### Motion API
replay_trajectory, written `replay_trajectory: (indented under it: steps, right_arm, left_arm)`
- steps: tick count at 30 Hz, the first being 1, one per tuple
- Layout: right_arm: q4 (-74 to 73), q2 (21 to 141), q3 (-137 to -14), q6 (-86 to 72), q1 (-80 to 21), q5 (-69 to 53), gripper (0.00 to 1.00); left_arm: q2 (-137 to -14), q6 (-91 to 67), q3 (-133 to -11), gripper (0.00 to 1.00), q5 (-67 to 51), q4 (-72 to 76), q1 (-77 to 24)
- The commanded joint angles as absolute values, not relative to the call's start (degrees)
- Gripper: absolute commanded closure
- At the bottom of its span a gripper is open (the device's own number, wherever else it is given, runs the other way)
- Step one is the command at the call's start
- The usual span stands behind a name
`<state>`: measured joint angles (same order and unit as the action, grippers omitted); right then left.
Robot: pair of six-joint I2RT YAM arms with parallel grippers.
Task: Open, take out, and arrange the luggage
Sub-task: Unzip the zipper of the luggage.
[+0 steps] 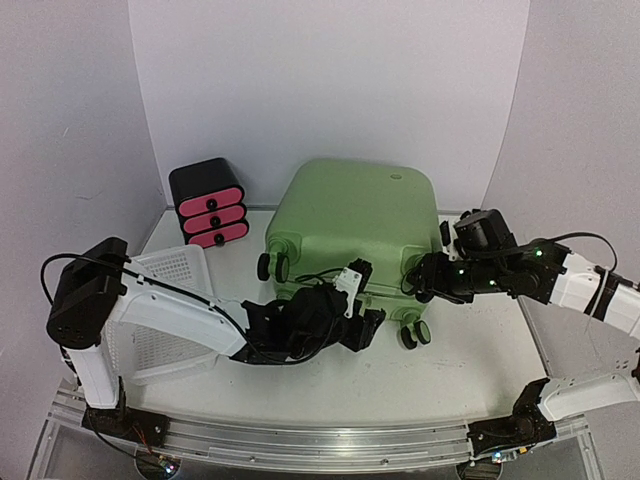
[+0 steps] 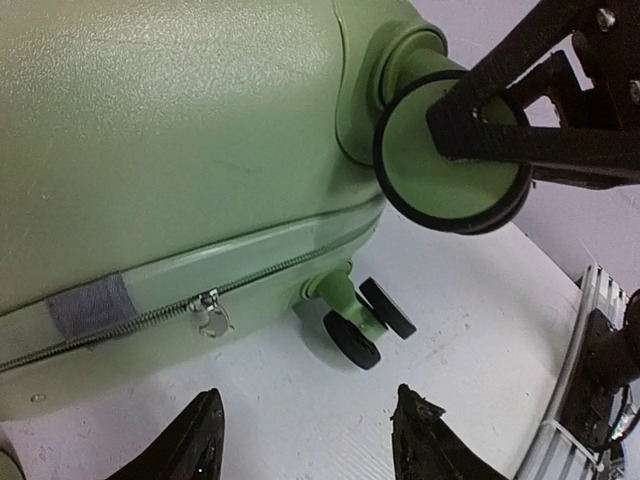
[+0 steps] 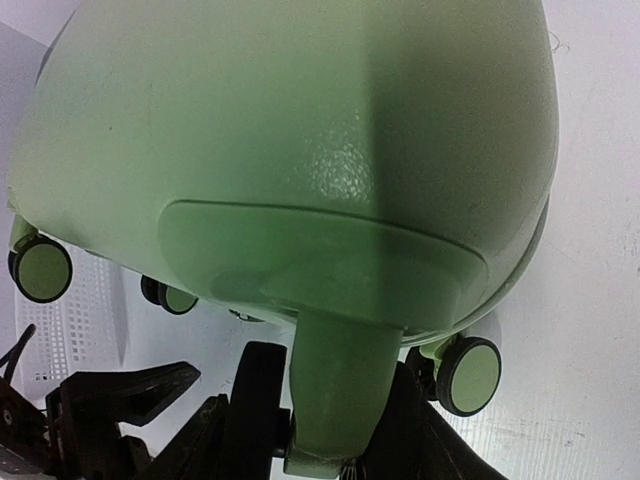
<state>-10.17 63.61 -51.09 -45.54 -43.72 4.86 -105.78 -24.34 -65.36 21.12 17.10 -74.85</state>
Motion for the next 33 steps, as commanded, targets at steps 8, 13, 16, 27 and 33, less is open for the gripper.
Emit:
replay_trajectory:
  steps: [8,13,16,27,33]
  right_arm:
    - [-1.51,62.72,-58.97,-38.93,-46.72,-5.26,0.5]
    - [-1.53,62.45,-58.8,-39.03,-46.71,-5.35,0.5]
    - [-1.52,62.7,-58.8,-39.06,-46.68,-5.68,0.51]
    - [-1.07,63.09,-58.71,-38.93,-46.67,-5.47,0.51]
    - [-0.44,64.5,-59.35,-38.93,-46.67,-6.85,0.52]
  left_arm:
    - [-116.12,-19.99,-71.25,0.45,31.31,28.64,-74.18]
    - [-119.02,-19.95,-73.43,0.52,34.03,28.91,-73.7]
    - [-120.64,-18.98,-74.87,0.53,35.31,29.57,-73.57]
    - [-124.9,-12.34,-78.35,1.0,37.65,33.27,-73.47]
    - [-124.82,-11.25,-75.96,1.0,29.54,39.11,-73.72]
